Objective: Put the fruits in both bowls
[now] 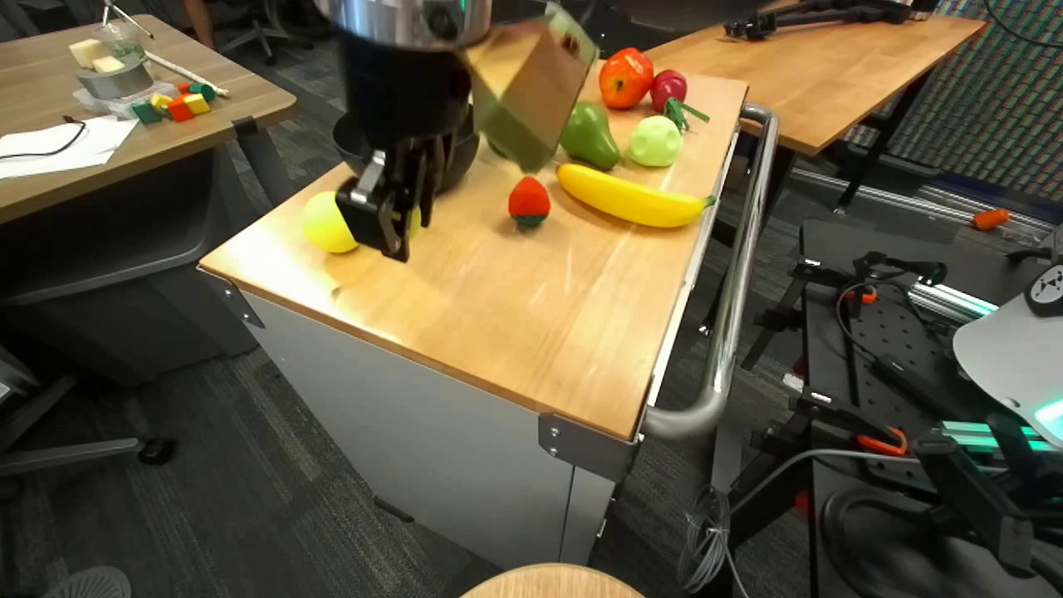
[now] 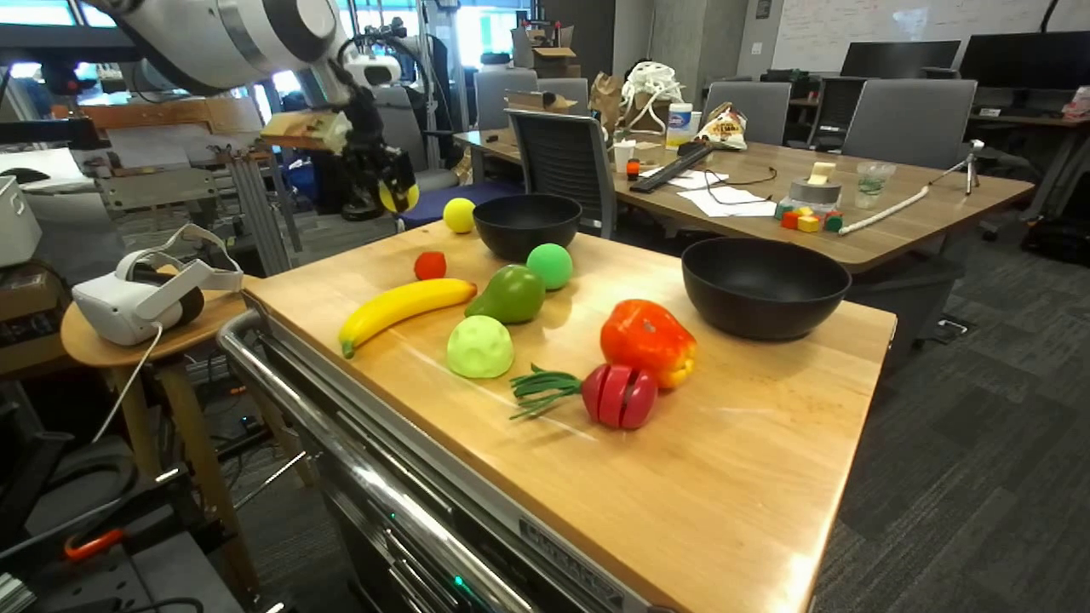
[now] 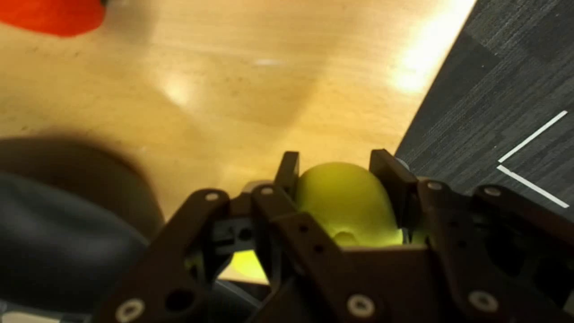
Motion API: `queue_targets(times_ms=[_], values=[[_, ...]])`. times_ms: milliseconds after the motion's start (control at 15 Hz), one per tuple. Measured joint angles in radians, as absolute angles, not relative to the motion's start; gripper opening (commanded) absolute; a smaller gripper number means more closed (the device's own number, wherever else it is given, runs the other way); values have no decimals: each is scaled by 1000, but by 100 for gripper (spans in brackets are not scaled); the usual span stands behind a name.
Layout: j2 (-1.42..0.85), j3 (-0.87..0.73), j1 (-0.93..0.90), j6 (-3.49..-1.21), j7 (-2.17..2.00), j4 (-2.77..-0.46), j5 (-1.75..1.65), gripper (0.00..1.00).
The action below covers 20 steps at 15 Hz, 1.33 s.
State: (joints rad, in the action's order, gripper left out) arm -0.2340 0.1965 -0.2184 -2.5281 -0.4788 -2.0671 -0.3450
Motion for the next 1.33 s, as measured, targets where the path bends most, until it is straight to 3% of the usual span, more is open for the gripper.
queue_targets(times_ms=[267, 467, 800, 1267, 1333], values=[[-59, 153, -212, -2520, -343, -2076, -406, 19], [-20, 89, -146, -2648, -297, -2103, -445, 19], [-124, 14, -38, -2814, -220, -2103, -347, 19], [-258, 33, -28, -2822, -115, -2088, -130, 19], [-271, 35, -29, -2822, -113, -2089, -126, 69]])
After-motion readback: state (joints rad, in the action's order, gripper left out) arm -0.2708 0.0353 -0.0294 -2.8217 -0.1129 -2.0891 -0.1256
